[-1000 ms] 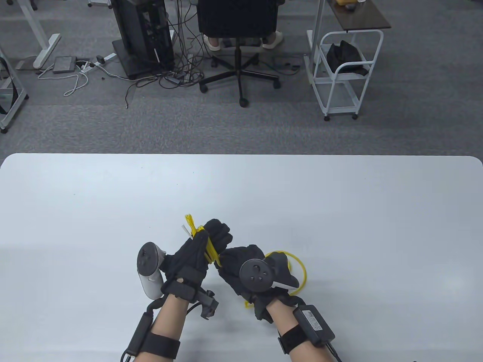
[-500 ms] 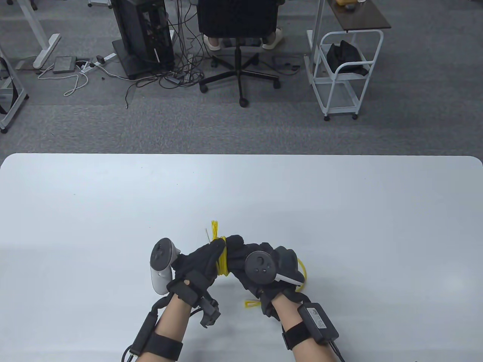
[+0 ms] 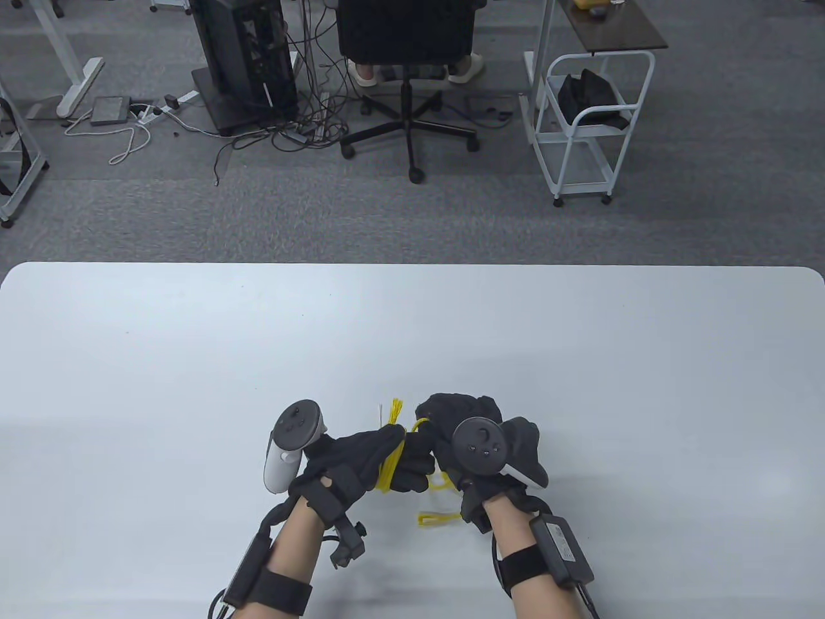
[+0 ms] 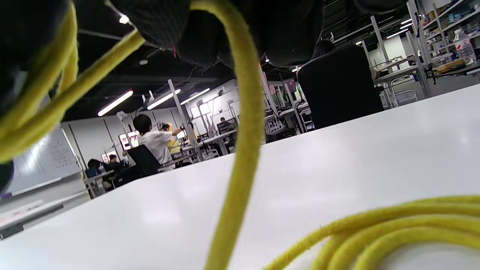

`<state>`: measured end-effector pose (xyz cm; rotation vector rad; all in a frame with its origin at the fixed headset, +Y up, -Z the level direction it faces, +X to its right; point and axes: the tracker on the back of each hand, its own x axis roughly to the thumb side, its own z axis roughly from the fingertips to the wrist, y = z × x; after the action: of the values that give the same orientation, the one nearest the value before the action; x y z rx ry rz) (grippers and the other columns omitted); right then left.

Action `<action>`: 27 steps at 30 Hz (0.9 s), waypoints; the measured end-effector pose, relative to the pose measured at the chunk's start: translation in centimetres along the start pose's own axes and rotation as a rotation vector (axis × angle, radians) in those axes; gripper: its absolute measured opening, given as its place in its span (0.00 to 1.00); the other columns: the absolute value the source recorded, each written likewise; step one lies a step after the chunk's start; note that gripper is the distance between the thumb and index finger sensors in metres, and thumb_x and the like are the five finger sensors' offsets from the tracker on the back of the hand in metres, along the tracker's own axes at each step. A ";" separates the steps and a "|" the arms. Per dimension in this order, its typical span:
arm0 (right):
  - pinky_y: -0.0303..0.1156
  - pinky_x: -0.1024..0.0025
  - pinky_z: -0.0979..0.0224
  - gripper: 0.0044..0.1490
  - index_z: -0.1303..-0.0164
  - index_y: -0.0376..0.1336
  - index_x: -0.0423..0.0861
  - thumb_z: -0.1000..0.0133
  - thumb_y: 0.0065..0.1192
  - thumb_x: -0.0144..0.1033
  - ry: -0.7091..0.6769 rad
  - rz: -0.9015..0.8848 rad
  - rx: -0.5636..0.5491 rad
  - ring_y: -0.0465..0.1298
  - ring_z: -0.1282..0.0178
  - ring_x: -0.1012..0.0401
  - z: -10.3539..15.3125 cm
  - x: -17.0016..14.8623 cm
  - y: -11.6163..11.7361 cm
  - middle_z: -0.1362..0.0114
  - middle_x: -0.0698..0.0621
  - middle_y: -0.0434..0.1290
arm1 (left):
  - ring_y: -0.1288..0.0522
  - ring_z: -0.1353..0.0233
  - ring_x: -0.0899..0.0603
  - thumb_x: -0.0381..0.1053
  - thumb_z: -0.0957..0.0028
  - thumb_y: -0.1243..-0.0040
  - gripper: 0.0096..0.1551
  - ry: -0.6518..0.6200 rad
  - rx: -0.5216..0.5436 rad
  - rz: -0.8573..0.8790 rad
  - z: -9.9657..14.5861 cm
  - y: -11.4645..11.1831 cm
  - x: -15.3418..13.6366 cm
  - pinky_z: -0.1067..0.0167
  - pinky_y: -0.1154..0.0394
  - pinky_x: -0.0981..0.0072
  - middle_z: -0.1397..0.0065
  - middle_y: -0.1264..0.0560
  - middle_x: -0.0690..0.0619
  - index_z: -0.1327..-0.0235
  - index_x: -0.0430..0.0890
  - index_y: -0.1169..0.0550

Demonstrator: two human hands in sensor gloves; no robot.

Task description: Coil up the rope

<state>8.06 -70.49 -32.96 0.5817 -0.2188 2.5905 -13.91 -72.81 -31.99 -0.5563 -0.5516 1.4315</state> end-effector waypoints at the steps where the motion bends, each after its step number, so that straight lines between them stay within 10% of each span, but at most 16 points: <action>1: 0.55 0.26 0.27 0.25 0.32 0.64 0.47 0.37 0.58 0.45 0.001 -0.023 -0.005 0.69 0.27 0.40 0.0 -0.1 0.0 0.24 0.42 0.68 | 0.11 0.46 0.39 0.62 0.33 0.60 0.36 0.021 -0.006 -0.012 0.0 0.0 -0.1 0.46 0.19 0.58 0.36 0.15 0.38 0.32 0.42 0.19; 8: 0.55 0.26 0.27 0.25 0.33 0.64 0.47 0.37 0.59 0.45 -0.031 -0.119 -0.026 0.69 0.27 0.40 0.0 0.4 0.2 0.24 0.42 0.68 | 0.13 0.42 0.37 0.62 0.32 0.62 0.37 0.179 0.027 -0.182 0.2 0.3 -0.5 0.43 0.21 0.56 0.33 0.17 0.35 0.28 0.40 0.21; 27: 0.54 0.26 0.27 0.27 0.31 0.63 0.45 0.37 0.56 0.44 -0.179 -0.176 -0.037 0.69 0.27 0.40 0.3 2.9 1.4 0.23 0.41 0.67 | 0.17 0.35 0.36 0.61 0.33 0.55 0.35 0.124 0.456 -0.236 1.7 1.2 0.5 0.38 0.24 0.55 0.26 0.23 0.35 0.23 0.40 0.28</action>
<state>5.15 -70.53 -31.49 0.7841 -0.2604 2.3613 -15.91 -72.17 -31.46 -0.2052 -0.1726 1.2344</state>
